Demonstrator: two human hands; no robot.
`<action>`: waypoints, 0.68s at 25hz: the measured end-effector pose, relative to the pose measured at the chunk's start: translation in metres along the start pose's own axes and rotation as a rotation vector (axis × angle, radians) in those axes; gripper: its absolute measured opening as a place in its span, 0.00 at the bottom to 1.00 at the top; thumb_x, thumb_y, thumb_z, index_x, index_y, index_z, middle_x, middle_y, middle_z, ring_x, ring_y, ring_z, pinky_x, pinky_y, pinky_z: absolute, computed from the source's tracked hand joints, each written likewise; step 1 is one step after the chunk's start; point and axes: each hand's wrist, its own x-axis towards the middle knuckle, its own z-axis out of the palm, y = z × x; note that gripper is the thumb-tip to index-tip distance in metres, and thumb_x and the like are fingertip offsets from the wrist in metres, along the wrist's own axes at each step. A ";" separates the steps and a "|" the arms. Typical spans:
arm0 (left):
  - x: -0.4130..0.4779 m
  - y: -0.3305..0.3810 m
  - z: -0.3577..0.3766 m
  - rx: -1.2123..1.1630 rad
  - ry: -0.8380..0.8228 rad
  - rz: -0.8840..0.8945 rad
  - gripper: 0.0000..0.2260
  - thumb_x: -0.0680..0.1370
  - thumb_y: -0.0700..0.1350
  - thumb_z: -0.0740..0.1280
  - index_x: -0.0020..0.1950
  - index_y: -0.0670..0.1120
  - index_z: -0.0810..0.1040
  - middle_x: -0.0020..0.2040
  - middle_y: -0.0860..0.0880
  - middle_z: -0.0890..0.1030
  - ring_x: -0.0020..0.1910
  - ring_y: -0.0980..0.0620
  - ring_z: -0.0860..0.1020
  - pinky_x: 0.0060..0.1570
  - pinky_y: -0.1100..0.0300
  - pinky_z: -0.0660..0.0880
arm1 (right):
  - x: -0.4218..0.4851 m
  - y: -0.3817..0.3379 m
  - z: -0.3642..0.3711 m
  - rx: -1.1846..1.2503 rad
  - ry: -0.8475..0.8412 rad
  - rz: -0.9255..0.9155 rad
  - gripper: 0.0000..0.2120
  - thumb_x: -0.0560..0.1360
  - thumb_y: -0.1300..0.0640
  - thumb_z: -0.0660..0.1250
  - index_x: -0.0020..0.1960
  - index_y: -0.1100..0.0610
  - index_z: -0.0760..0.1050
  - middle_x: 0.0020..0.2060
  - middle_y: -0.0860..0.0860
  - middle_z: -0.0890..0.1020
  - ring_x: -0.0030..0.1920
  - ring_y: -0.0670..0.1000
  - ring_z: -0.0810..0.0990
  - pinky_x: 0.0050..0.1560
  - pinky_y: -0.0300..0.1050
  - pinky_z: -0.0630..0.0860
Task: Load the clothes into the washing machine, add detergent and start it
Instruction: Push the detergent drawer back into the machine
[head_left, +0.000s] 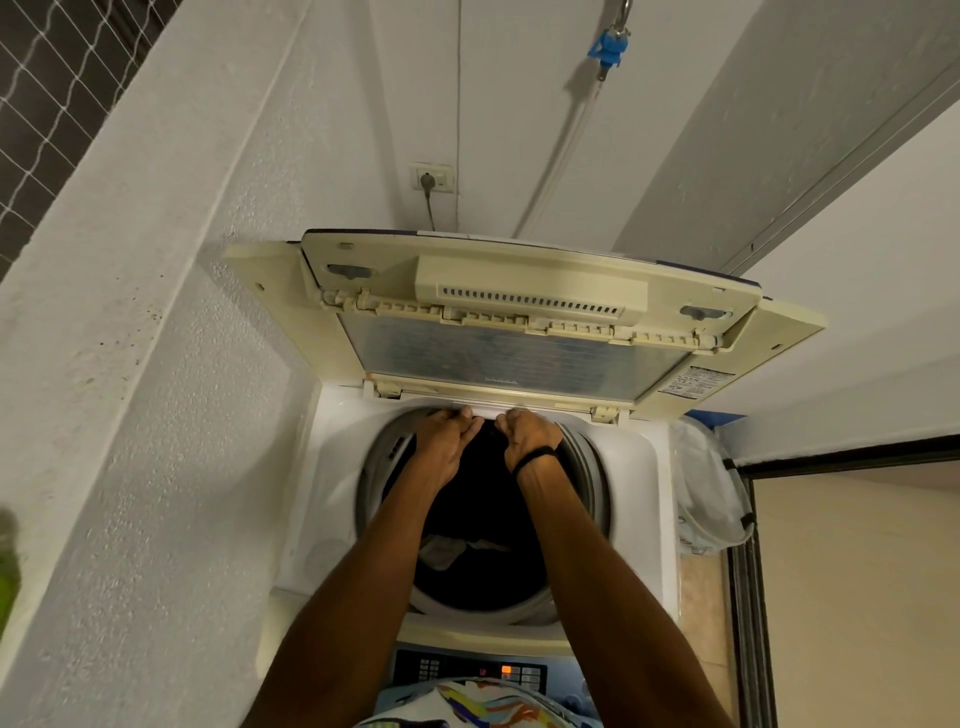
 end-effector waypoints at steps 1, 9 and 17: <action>-0.001 0.001 0.000 0.010 0.004 -0.004 0.02 0.79 0.32 0.65 0.46 0.35 0.76 0.49 0.40 0.79 0.48 0.48 0.79 0.59 0.56 0.76 | 0.001 0.002 0.002 -0.006 0.007 -0.005 0.10 0.78 0.69 0.59 0.41 0.57 0.69 0.40 0.54 0.76 0.38 0.49 0.78 0.40 0.40 0.79; -0.021 -0.007 -0.004 0.222 0.076 0.028 0.13 0.79 0.43 0.67 0.61 0.38 0.76 0.58 0.43 0.80 0.52 0.49 0.81 0.54 0.56 0.80 | -0.016 0.020 -0.008 -0.083 0.146 -0.107 0.08 0.77 0.61 0.67 0.43 0.65 0.79 0.39 0.59 0.83 0.34 0.51 0.81 0.41 0.44 0.82; -0.172 0.068 -0.003 0.747 0.287 0.965 0.18 0.82 0.47 0.63 0.71 0.44 0.72 0.62 0.45 0.81 0.61 0.47 0.79 0.59 0.58 0.74 | -0.125 -0.019 -0.051 -0.509 0.263 -1.007 0.16 0.79 0.46 0.64 0.45 0.56 0.83 0.35 0.49 0.84 0.38 0.50 0.83 0.39 0.36 0.76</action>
